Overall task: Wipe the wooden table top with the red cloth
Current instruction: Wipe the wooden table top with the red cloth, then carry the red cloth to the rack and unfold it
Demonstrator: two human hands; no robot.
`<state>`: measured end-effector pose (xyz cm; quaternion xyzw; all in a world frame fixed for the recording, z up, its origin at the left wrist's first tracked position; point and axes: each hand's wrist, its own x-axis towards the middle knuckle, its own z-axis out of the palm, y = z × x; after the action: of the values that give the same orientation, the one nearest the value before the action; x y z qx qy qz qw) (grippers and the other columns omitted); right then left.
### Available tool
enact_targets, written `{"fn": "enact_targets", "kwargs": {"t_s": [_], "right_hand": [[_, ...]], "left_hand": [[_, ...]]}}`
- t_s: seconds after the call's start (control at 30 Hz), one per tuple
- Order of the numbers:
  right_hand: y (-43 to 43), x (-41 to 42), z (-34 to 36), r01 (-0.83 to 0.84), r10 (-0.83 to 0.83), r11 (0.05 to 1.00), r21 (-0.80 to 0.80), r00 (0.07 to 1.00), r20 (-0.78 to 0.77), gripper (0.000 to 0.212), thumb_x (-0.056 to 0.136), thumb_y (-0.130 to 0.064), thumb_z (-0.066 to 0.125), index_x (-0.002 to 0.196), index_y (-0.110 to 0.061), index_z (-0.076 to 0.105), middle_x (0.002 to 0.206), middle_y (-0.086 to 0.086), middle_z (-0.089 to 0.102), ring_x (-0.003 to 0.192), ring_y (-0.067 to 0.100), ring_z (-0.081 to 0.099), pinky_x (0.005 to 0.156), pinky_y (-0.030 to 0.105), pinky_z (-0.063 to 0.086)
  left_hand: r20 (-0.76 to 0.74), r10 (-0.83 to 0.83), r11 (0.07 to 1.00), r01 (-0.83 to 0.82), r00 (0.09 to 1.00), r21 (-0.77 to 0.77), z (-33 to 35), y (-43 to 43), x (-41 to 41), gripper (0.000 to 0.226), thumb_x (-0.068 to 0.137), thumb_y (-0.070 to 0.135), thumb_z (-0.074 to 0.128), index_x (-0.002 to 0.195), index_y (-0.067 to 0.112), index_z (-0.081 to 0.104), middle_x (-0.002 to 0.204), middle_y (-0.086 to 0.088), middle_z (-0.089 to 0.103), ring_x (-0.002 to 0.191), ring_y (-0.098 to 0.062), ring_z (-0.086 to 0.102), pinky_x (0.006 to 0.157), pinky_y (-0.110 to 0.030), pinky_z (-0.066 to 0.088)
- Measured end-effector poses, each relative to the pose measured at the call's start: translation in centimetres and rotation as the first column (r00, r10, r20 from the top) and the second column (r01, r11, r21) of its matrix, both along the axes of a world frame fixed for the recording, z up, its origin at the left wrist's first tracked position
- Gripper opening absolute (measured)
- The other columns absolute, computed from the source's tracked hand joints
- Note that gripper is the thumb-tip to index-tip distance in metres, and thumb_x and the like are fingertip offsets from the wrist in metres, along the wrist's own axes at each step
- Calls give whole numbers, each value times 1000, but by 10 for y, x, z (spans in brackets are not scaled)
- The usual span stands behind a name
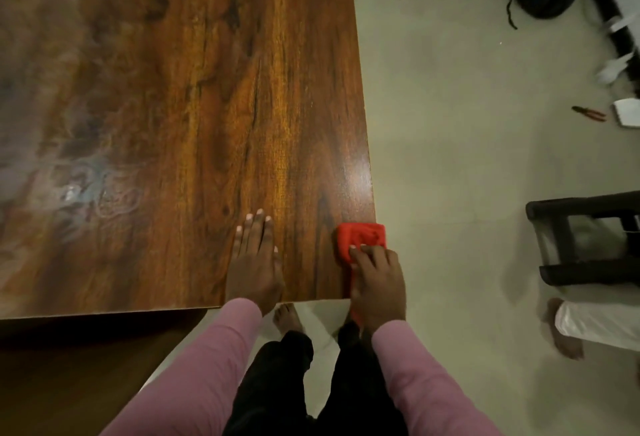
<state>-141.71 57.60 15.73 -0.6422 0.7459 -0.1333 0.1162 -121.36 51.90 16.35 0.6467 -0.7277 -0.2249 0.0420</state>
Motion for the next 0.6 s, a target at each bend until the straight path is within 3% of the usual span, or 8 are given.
{"fn": "enact_targets", "kwargs": {"t_s": [0.07, 0.13, 0.2, 0.23, 0.3, 0.37, 0.53, 0.6], "right_hand": [[-3, -1, 4, 181, -180, 983, -24, 982, 53, 34, 82, -15, 48, 108, -12, 69, 106, 10, 64, 94, 31, 50, 76, 42, 53], [-2, 19, 11, 242, -244, 970, 28, 969, 47, 33, 81, -16, 51, 109, -14, 69, 107, 9, 64, 94, 32, 52, 75, 44, 54], [3, 39, 24, 144, -146, 983, 112, 989, 8, 36, 72, -22, 73, 108, -22, 69, 105, 2, 66, 93, 27, 60, 71, 45, 58], [5, 45, 29, 60, -59, 987, 149, 998, -11, 47, 62, -28, 83, 107, -27, 70, 104, -1, 67, 93, 24, 63, 71, 43, 59], [7, 42, 28, -72, 80, 981, 179, 996, -35, 60, 52, -35, 89, 108, -27, 69, 105, -2, 69, 93, 24, 66, 77, 42, 56], [0, 31, 18, -124, 131, 980, 154, 991, -32, 59, 57, -33, 88, 111, -23, 68, 107, 2, 68, 96, 28, 65, 83, 44, 56], [-39, 5, 15, -11, 9, 992, 124, 1000, 16, 44, 70, -26, 81, 112, -21, 67, 108, 3, 67, 97, 29, 64, 82, 41, 55], [-62, -13, 28, 46, -59, 992, 117, 992, 109, 31, 84, -22, 69, 114, -22, 66, 112, 0, 64, 101, 26, 60, 83, 37, 50]], "left_hand": [[-6, 6, 1000, -6, 1000, 0, 5, 1, 1, 61, 95, 35, 11, 151, 13, 10, 160, -2, -1, 142, -12, -15, 115, -30, -12], [0, 34, 999, -34, 999, 16, 10, 3, -2, 62, 94, 36, 9, 151, 14, 9, 160, -2, -2, 140, -11, -16, 115, -30, -11], [23, 70, 997, -71, 997, 22, 13, 6, -7, 63, 92, 38, 4, 151, 15, 7, 159, -1, -3, 139, -10, -17, 114, -31, -12], [38, 81, 996, -82, 996, 22, 13, 7, -9, 64, 92, 39, 1, 151, 16, 6, 159, -1, -4, 139, -11, -18, 114, -31, -12], [70, 97, 994, -100, 993, 39, 12, 7, -13, 60, 95, 37, 6, 151, 16, 6, 160, -1, -4, 139, -11, -18, 114, -32, -11], [74, 116, 992, -119, 991, 40, 11, 1, -20, 55, 99, 31, 14, 151, 15, 7, 160, -3, -1, 138, -11, -17, 115, -32, -9], [48, 116, 993, -115, 992, -15, 18, -30, -65, 60, 93, 31, 14, 149, 11, 22, 159, -9, 14, 145, -19, 0, 116, -34, -3], [30, 106, 994, -105, 994, -30, 24, -40, -89, 61, 93, 32, 11, 149, 11, 24, 158, -8, 15, 145, -19, 2, 116, -33, -3]]}}
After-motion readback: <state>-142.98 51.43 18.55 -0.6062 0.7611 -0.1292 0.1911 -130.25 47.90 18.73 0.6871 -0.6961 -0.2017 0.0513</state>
